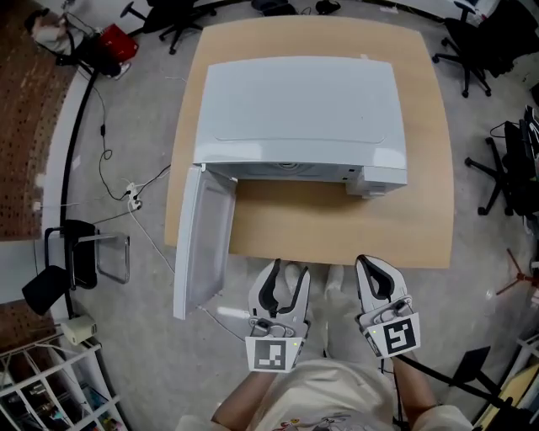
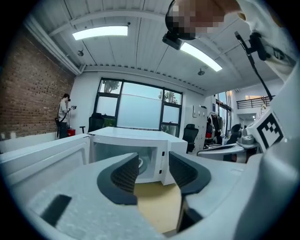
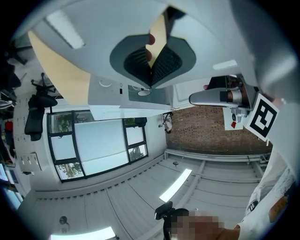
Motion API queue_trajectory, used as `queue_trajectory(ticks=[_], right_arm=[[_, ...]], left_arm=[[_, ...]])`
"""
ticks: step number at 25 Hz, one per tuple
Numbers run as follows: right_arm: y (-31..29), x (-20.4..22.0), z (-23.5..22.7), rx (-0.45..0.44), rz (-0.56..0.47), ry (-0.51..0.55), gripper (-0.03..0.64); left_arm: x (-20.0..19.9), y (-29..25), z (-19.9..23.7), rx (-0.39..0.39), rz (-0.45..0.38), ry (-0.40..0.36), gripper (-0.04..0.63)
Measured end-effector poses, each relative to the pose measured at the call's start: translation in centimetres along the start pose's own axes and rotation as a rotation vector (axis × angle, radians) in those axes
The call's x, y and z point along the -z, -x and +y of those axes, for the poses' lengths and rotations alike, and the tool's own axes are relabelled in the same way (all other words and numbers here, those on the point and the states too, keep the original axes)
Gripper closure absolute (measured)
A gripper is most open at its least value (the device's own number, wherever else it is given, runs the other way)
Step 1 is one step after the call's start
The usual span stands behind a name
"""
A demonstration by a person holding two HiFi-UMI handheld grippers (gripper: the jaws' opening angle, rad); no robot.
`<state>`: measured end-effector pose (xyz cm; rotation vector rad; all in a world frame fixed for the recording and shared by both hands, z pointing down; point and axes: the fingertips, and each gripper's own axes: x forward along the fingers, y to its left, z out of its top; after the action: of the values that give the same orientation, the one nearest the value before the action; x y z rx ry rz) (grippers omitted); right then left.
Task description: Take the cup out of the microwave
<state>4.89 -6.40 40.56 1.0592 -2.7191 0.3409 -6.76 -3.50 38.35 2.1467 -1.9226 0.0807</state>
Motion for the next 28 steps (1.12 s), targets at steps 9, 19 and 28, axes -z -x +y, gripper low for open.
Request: queue_trajectory(ticks=[9, 19, 28], right_arm=[[-5.4, 3.1, -1.1, 0.022, 0.010, -0.039, 0.611], [-8.9, 4.9, -2.6, 0.019, 0.023, -0.057, 0.609], [-10.4, 6.3, -3.1, 0.024, 0.047, -0.082, 0.609]], left_arm=[[3.9, -5.6, 4.0, -0.050, 0.041, 0.004, 0.316], [7.6, -11.4, 7.3, -0.068, 0.044, -0.008, 0.181], [10.1, -18.4, 8.9, -0.030, 0.024, -0.070, 0.146]])
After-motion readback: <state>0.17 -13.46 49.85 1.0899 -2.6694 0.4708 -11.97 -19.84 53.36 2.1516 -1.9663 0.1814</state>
